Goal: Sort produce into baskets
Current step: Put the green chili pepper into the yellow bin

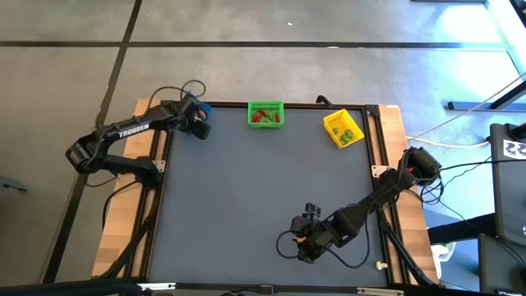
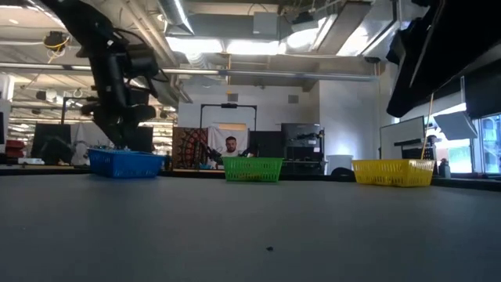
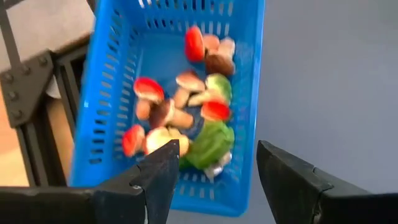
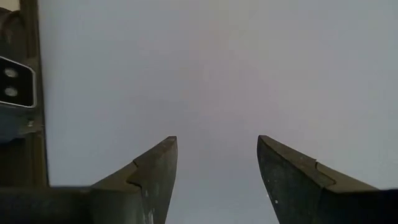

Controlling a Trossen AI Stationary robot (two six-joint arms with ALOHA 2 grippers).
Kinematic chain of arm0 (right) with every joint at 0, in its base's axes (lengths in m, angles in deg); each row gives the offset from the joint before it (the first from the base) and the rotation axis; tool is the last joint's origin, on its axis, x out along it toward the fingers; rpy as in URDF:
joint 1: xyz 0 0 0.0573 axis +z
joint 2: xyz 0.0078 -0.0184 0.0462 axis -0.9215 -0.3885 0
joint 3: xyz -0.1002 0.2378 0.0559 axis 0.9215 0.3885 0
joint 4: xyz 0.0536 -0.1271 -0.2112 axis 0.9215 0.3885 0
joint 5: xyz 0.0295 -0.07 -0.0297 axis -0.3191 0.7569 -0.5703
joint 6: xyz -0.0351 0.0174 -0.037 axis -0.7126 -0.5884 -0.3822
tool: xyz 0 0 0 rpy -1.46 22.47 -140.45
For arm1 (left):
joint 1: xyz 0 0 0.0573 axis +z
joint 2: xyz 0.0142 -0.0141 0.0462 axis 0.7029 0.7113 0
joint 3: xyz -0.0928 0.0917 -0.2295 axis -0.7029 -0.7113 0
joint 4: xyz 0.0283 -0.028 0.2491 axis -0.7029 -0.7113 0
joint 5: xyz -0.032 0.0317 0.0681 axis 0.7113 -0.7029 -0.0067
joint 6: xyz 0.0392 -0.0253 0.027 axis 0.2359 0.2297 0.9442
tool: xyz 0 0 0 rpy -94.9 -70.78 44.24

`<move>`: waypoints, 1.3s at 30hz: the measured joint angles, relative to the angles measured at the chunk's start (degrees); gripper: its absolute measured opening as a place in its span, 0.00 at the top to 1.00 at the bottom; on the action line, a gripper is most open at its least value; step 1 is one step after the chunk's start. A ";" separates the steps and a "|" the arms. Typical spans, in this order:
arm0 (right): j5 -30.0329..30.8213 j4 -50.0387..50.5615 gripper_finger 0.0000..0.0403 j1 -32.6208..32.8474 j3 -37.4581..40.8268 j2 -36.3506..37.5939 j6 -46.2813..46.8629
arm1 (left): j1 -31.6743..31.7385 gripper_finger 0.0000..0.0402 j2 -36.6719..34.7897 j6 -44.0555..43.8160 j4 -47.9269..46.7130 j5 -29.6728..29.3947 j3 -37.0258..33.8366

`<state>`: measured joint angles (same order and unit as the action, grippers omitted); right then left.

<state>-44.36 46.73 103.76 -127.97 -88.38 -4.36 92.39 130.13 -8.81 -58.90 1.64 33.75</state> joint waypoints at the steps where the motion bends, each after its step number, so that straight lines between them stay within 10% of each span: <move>1: 0.40 0.25 0.45 0.00 0.00 0.00 0.00 | 0.42 0.48 0.00 0.27 -0.08 0.05 0.54; 25: 2.21 0.29 0.45 0.09 0.00 0.02 0.09 | 5.55 0.48 10.45 3.66 0.57 3.25 1.30; 39: 3.57 0.74 0.45 0.09 0.00 0.02 0.09 | 5.57 0.69 11.06 8.38 -0.46 16.43 1.28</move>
<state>-40.80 47.46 103.85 -127.97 -88.36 -4.28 97.96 141.19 -0.42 -59.36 18.07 35.03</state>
